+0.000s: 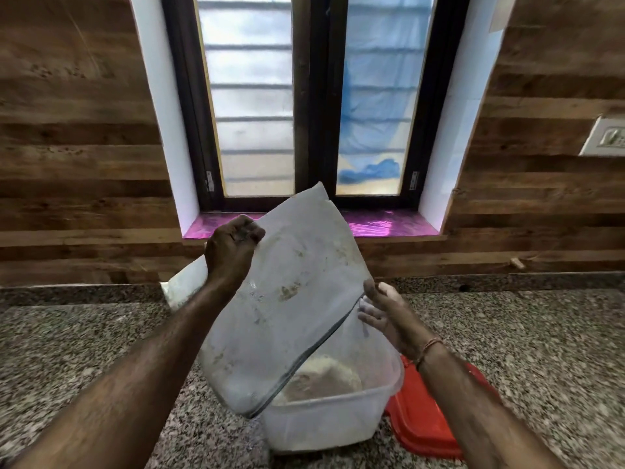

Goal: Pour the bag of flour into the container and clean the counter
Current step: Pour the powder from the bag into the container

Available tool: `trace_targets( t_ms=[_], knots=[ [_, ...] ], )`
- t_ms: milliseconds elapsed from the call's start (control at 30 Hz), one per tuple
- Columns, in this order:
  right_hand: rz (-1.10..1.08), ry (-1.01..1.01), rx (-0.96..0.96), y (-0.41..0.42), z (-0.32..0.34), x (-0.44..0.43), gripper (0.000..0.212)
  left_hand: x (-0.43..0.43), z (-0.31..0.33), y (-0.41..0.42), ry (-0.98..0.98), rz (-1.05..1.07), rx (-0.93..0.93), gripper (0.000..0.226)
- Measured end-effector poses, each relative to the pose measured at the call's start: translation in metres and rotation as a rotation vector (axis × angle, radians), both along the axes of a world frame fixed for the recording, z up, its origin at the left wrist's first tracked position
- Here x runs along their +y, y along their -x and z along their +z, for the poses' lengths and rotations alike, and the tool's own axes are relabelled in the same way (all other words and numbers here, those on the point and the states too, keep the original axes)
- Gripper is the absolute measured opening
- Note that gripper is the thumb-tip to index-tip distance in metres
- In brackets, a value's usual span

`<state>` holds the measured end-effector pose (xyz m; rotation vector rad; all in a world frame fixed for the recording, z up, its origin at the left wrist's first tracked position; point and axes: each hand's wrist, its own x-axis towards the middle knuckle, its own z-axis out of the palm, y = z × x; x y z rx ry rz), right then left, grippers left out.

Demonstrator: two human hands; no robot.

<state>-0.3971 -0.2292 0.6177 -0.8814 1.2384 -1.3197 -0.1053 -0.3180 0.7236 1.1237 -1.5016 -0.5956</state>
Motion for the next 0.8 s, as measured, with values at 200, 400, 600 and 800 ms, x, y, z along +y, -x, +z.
trace_targets(
  t_ms=[200,400,600,800],
  knots=[
    [0.218,0.043,-0.327,-0.047,-0.007,0.002,0.086,-0.004,0.007,-0.001,-0.088,-0.105,0.271,0.021],
    [0.085,-0.052,-0.309,-0.086,-0.005,-0.008,0.083,-0.017,0.008,-0.021,-0.138,0.021,0.302,0.017],
    [0.081,-0.116,-0.089,-0.075,0.018,-0.015,0.021,-0.036,-0.001,-0.039,-0.265,0.160,0.309,0.025],
    [-0.033,-0.095,0.264,-0.045,0.028,-0.014,0.010,-0.025,-0.056,-0.048,-0.459,0.177,0.306,0.027]
  ],
)
